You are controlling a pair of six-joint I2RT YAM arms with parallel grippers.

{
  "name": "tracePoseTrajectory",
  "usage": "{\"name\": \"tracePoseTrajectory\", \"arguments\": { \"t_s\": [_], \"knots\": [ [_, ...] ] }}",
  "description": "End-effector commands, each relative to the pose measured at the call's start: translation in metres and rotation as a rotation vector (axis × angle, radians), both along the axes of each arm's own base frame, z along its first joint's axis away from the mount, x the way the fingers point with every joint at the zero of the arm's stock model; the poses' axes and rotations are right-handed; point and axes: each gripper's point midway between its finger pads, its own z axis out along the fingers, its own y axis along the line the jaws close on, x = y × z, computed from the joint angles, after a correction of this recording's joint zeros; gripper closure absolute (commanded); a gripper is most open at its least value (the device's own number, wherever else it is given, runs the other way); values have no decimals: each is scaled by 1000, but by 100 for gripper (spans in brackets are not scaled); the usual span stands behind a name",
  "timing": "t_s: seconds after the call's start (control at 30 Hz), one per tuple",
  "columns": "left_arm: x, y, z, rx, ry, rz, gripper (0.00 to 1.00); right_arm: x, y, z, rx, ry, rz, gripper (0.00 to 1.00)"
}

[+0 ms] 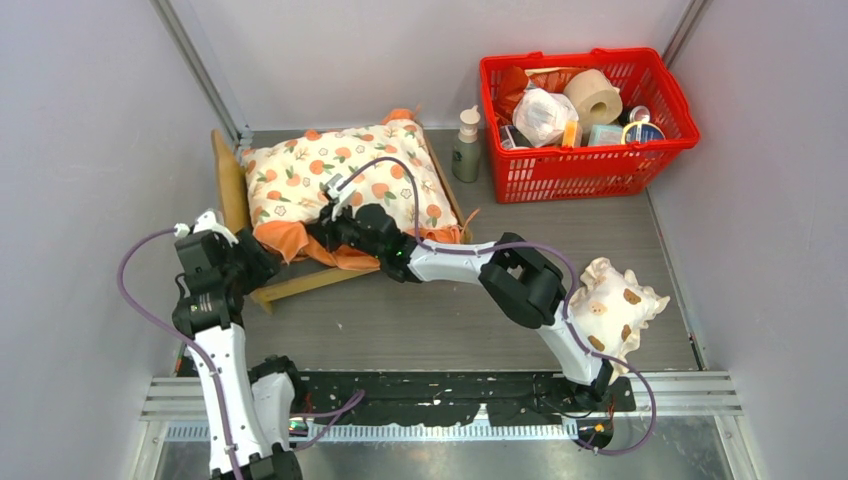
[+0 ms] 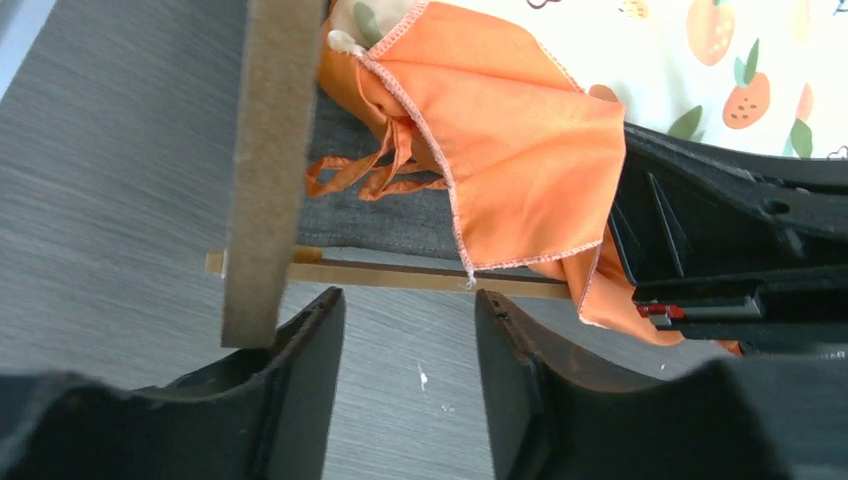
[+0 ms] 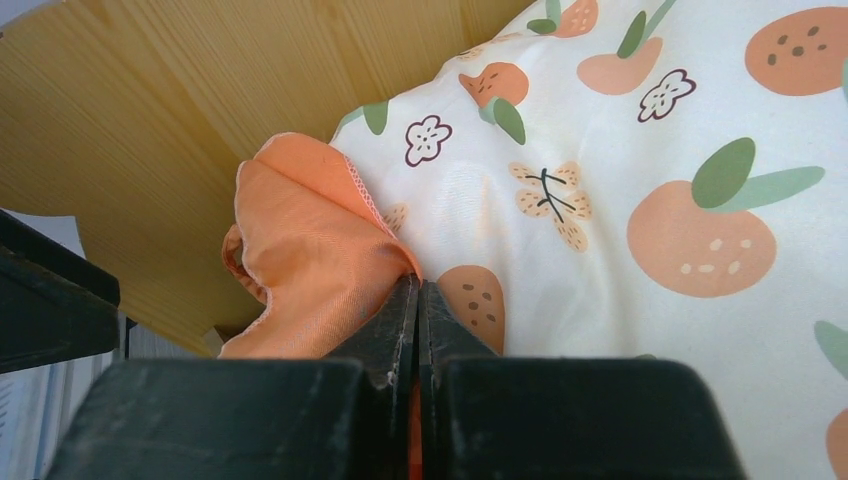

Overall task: Set up the pet bed
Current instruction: Cross the ropes on the bed frame.

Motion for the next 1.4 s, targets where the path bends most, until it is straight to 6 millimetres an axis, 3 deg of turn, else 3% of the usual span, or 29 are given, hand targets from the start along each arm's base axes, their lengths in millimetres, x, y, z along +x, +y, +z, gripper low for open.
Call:
{"name": "tracePoseTrajectory", "arguments": {
  "t_s": [0.0, 0.23, 0.6, 0.7, 0.83, 1.03, 1.2, 1.37],
  "knots": [
    [21, -4, 31, 74, -217, -77, 50, 19, -17, 91, 169, -81, -71, 95],
    [25, -15, 20, 1, -248, -94, 43, 29, -22, 87, 165, -69, -88, 95],
    [55, -22, 1, -43, -336, -165, 50, 36, -23, 83, 181, -54, -92, 95],
    [58, -19, -3, -34, -331, -150, 46, 37, -24, 82, 180, -50, -90, 95],
    [58, -9, -1, 13, -343, -108, 38, 36, -28, 84, 185, -57, -92, 95],
    [51, -10, 13, 68, -450, -79, 39, 39, -29, 82, 173, -53, -98, 95],
    [34, -11, 20, 82, -393, -29, 44, 40, -29, 78, 157, -51, -99, 95],
    [33, -11, 19, 135, -405, 78, 45, 40, -34, 76, 150, -53, -106, 95]
  ]
}}
